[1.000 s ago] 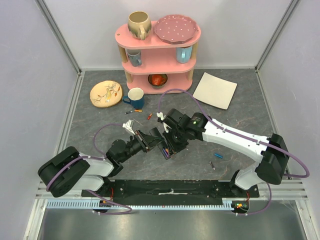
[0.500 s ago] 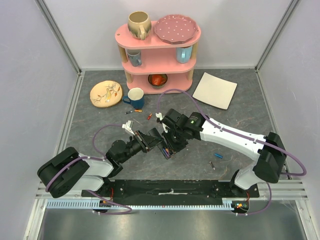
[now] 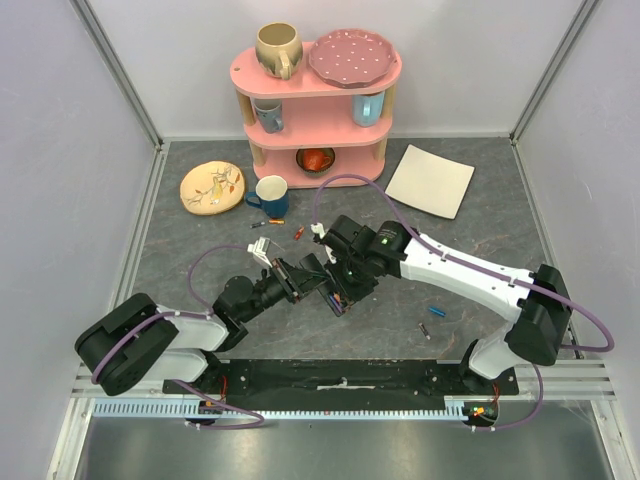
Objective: Load the batteries into the remote control
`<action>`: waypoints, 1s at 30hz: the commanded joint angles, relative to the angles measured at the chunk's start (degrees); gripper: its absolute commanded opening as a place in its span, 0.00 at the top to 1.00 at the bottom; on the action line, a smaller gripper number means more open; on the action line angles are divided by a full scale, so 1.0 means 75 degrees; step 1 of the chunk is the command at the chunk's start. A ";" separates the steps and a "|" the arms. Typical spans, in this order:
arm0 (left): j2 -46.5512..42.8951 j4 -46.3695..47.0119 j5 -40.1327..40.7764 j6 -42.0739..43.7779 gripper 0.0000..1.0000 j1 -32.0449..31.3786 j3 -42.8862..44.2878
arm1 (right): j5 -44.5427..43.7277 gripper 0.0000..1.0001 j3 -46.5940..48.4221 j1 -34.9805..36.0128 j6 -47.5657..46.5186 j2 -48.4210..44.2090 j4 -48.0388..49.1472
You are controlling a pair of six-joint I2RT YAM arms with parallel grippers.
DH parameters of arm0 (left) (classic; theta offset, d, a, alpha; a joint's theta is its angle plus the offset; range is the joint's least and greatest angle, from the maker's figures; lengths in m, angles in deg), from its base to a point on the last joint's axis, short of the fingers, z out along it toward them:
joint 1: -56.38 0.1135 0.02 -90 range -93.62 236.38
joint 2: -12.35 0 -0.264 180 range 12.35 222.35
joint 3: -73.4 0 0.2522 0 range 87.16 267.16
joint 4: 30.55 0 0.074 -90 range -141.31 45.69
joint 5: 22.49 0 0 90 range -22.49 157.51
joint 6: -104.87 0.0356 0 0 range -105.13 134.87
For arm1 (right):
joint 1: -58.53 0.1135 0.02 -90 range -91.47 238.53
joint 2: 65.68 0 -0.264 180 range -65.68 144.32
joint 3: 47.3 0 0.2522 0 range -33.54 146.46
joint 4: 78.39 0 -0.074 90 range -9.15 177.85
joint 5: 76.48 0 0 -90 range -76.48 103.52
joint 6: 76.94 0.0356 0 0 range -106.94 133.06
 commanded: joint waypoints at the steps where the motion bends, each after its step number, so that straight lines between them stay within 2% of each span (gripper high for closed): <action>1: -0.0075 0.3443 -0.0964 -0.0359 0.98 -0.0103 0.0342 | -0.1133 1.00 0.0322 -0.0155 -0.0129 0.0233 0.0023; 6: -0.0063 0.3443 -0.1093 -0.0382 0.98 -0.0103 0.0401 | -0.1332 1.00 0.0345 -0.0155 -0.0164 0.0304 0.0093; 12: -0.0098 0.3443 -0.1140 -0.0441 0.98 -0.0103 0.0448 | -0.1379 0.87 0.0392 -0.0190 -0.0234 0.0328 0.0117; 15: -0.0110 0.3443 -0.1082 -0.0441 0.98 -0.0103 0.0425 | -0.1368 0.83 0.0392 -0.0178 -0.0223 0.0280 0.0105; 30: 0.0182 0.3443 -0.0905 -0.0371 0.98 -0.0103 0.0331 | -0.1180 0.74 0.0381 -0.0178 -0.0246 0.0152 0.0023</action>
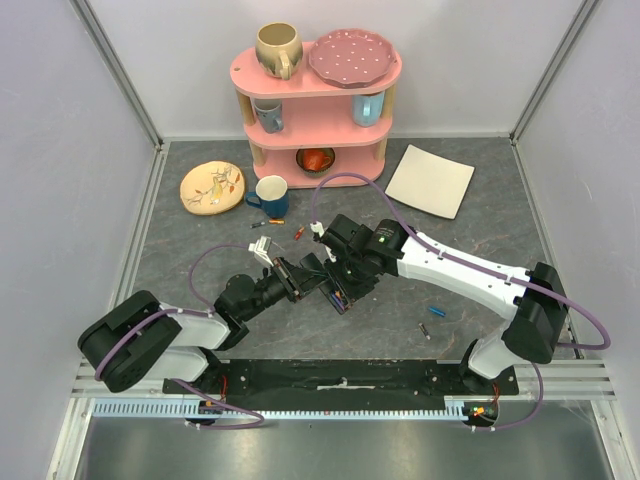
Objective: Load the batteries into the remote control
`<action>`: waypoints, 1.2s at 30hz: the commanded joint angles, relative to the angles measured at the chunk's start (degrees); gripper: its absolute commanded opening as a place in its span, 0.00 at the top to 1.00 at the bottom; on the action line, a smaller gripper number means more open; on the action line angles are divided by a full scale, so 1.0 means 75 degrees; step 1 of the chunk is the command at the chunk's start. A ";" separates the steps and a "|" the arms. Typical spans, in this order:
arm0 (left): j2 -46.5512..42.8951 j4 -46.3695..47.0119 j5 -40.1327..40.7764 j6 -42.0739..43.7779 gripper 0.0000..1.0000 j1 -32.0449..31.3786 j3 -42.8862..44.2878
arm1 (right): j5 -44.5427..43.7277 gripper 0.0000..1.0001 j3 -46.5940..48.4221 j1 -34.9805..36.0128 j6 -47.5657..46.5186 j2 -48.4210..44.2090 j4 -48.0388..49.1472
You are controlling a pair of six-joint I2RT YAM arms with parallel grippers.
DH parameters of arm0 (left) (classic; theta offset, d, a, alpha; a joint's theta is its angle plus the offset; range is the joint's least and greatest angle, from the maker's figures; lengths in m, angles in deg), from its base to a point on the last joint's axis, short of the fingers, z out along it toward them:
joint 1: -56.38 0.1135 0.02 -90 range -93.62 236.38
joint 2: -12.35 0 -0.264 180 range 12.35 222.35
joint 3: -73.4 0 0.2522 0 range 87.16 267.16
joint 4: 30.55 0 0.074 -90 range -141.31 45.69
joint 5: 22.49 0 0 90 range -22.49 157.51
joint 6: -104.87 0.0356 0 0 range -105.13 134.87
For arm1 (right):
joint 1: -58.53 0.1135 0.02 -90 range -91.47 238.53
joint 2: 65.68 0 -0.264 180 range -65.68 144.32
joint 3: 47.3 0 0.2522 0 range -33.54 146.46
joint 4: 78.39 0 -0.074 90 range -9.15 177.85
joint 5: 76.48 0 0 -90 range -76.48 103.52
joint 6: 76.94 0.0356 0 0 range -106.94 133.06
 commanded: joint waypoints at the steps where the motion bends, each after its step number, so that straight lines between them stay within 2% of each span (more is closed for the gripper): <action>1: 0.0025 0.3449 -0.0856 -0.0368 0.98 -0.0132 0.0220 | -0.0801 0.73 0.0194 -0.0187 -0.0138 -0.0006 0.0204; 23: 0.0096 0.3449 -0.0786 -0.0251 0.98 -0.0143 0.0185 | -0.0614 0.68 0.0417 -0.0175 -0.0361 -0.0111 -0.0160; 36: 0.0318 0.3461 -0.0739 -0.0204 0.98 -0.0143 0.0185 | -0.0122 0.64 0.0546 -0.0175 -0.0396 -0.0275 -0.0160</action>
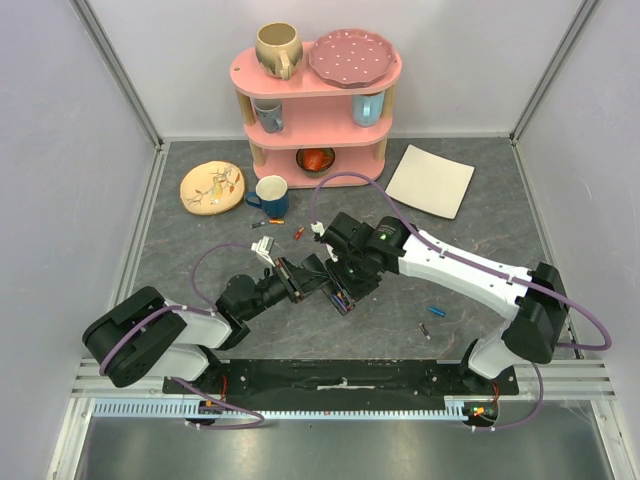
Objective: Load the batteries into the remote control
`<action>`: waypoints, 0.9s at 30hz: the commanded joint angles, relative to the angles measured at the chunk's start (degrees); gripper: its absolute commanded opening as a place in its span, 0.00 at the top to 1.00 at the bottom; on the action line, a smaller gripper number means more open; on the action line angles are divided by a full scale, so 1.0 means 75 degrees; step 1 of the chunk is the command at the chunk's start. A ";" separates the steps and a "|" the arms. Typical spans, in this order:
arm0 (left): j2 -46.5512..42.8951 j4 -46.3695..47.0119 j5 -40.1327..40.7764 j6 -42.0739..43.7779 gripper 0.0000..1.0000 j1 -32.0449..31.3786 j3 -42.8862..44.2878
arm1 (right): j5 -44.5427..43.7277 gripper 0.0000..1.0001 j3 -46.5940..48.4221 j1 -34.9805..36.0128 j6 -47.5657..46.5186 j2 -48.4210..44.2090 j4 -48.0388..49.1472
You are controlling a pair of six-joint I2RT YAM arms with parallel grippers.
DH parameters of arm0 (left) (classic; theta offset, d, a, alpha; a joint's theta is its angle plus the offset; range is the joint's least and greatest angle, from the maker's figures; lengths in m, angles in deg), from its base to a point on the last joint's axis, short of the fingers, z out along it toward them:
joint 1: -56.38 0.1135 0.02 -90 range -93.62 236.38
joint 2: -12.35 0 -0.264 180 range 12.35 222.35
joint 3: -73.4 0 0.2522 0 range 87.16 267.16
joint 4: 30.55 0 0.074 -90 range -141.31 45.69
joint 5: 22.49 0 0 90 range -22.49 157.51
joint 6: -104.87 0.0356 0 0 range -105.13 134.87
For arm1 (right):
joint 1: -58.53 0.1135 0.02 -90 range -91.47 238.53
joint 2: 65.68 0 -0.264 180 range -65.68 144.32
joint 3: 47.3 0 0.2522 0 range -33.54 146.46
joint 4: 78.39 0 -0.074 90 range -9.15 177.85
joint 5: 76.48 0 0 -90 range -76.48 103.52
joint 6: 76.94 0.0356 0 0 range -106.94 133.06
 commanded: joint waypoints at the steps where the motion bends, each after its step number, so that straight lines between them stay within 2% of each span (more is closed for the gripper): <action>1: 0.0027 0.3035 -0.0503 -0.0195 0.98 -0.0132 0.0176 | -0.0087 0.64 0.0377 -0.0108 -0.0128 -0.0281 0.0167; 19: 0.0332 0.3035 -0.0280 -0.0242 0.98 -0.0132 0.0211 | 0.0266 0.62 0.0400 -0.0120 -0.0081 -0.0480 0.0260; 27: 0.0332 0.3035 -0.0373 -0.0324 0.98 -0.0120 0.0223 | -0.0097 0.61 0.0682 -0.0120 -0.0058 -0.0890 0.0973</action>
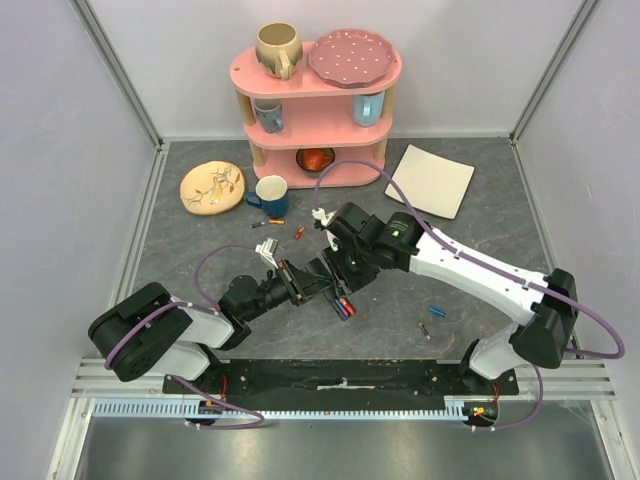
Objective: Load the batteries into the remote control
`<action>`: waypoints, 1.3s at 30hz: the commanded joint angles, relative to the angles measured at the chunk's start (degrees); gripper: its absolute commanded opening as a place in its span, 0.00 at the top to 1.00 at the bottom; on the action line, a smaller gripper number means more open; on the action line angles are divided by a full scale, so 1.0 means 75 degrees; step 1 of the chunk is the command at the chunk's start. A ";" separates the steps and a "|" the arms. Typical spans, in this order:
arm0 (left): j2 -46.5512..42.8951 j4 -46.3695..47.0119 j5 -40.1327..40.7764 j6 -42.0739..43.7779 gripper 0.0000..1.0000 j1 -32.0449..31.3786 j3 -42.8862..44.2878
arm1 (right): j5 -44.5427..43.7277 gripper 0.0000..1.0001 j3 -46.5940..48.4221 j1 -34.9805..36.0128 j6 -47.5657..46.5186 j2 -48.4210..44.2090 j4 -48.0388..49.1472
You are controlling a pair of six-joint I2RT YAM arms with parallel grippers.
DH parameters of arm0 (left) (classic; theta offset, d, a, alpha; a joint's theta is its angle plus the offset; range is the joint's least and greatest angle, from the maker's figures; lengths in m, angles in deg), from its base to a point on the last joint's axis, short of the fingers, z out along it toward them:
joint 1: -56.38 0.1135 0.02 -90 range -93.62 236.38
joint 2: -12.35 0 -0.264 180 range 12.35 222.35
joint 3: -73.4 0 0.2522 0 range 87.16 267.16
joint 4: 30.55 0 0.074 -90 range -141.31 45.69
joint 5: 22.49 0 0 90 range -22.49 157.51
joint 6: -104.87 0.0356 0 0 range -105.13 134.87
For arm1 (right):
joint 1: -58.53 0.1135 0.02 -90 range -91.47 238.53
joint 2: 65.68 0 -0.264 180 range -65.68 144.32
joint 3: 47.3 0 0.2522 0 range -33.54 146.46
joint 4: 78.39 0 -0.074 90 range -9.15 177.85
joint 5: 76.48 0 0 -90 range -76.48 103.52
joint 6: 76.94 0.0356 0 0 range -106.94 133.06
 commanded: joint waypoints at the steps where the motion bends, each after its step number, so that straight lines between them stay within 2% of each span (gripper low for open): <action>1: -0.0006 0.2866 -0.0207 -0.0271 0.98 -0.0027 0.0235 | -0.0499 0.61 0.0416 -0.0021 -0.0081 -0.0860 0.0826; 3: -0.0030 0.2866 -0.0347 -0.0318 0.98 0.0008 0.0270 | -0.0781 0.61 -0.0072 -0.0021 -0.0093 -0.1212 0.1551; 5: -0.0030 0.2866 -0.0488 -0.0459 0.98 0.0113 0.0340 | -0.1612 0.60 -0.0624 -0.0021 0.0000 -0.1892 0.2184; 10: 0.0017 0.2866 -0.1249 -0.1055 0.98 0.0581 0.0539 | -0.2364 0.57 -0.2933 -0.0021 0.0235 -0.3554 0.4598; 11: 0.0017 0.2866 -0.1367 -0.1115 0.98 0.0641 0.0563 | -0.2248 0.55 -0.3203 -0.0044 0.0282 -0.3755 0.4903; 12: -0.0006 0.2866 -0.1577 -0.1173 0.98 0.0699 0.0575 | -0.2131 0.47 -0.3623 -0.0056 0.0282 -0.3908 0.5416; 15: -0.0065 0.2866 -0.1975 -0.1361 0.98 0.1003 0.0610 | -0.2048 0.34 -0.3978 -0.0103 0.0516 -0.4249 0.5737; 22: 0.0005 0.2866 -0.2844 -0.1724 0.98 0.1531 0.0657 | -0.0925 0.24 -0.4482 -0.0605 0.1511 -0.4624 0.6240; 26: 0.0087 0.2866 -0.3102 -0.1807 0.98 0.1696 0.0715 | 0.0422 0.23 -0.5323 -0.0852 0.2098 -0.4952 0.7455; 32: 0.0263 0.2866 -0.3524 -0.2041 0.98 0.1813 0.1055 | 0.1711 0.23 -0.6109 -0.0853 0.1607 -0.5175 0.8031; 39: 0.0310 0.2866 -0.3747 -0.2029 0.98 0.1825 0.1231 | 0.2252 0.25 -0.6557 -0.0853 0.1290 -0.5375 0.8257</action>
